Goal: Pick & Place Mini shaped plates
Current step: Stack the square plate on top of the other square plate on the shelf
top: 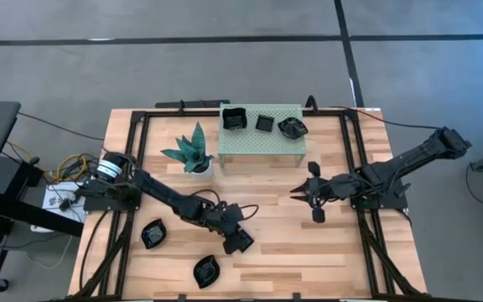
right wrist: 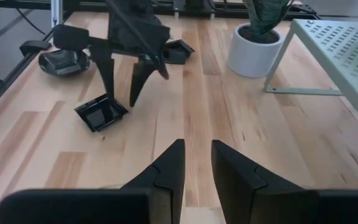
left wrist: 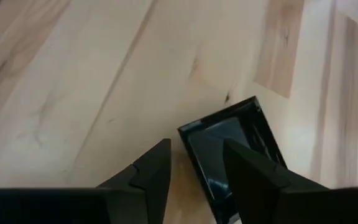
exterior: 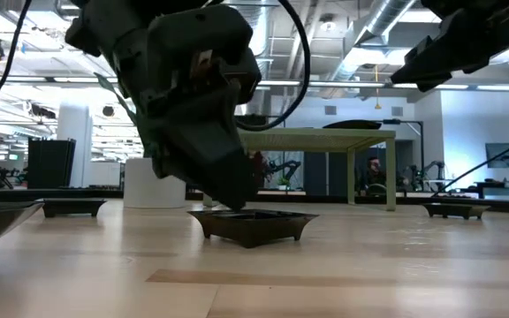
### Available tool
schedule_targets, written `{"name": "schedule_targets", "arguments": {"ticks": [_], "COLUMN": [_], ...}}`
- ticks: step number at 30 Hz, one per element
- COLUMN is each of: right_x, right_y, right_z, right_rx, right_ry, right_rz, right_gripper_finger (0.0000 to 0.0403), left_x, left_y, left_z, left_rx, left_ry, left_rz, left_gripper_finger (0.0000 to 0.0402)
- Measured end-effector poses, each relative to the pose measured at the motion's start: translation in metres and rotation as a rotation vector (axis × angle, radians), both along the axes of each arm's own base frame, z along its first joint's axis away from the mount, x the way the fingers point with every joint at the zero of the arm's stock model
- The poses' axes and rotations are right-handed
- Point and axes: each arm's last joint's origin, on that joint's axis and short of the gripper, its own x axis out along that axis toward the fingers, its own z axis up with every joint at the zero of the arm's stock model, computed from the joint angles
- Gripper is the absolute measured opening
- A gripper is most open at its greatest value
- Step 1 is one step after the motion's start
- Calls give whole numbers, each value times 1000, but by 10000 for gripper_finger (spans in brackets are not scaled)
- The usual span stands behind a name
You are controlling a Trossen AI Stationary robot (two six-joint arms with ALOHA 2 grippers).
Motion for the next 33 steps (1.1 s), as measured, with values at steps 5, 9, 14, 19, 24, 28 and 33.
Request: {"name": "schedule_targets", "arguments": {"ticks": [5, 9, 14, 19, 24, 28, 33], "right_x": [-1, -1, 3, 17, 34, 49, 71], "right_y": [2, 3, 3, 7, 12, 14, 24], "right_z": [0, 0, 2, -3, -19, -27, -28], "right_rx": [0, 0, -22, -63, -121, -143, -176], "right_ry": [1, 1, -39, -54, -26, -17, 15], "right_rz": [14, 19, 22, 40, 57, 101, 209], "right_gripper_finger": [73, 73, 73, 80, 121, 174, 225], "left_x": [-1, -8, -14, -11, -11, -11, -16], "left_y": [1, 3, -2, -4, -4, -3, -2], "left_z": [3, -6, -11, -8, -7, -8, -15], "left_rx": [3, -5, -25, -44, -45, -40, -29], "left_ry": [0, 39, 43, -2, -6, -4, 17], "left_rz": [4, 21, 18, 13, 12, 9, 7], "left_gripper_finger": [147, 148, 143, 132, 121, 109, 87]}}
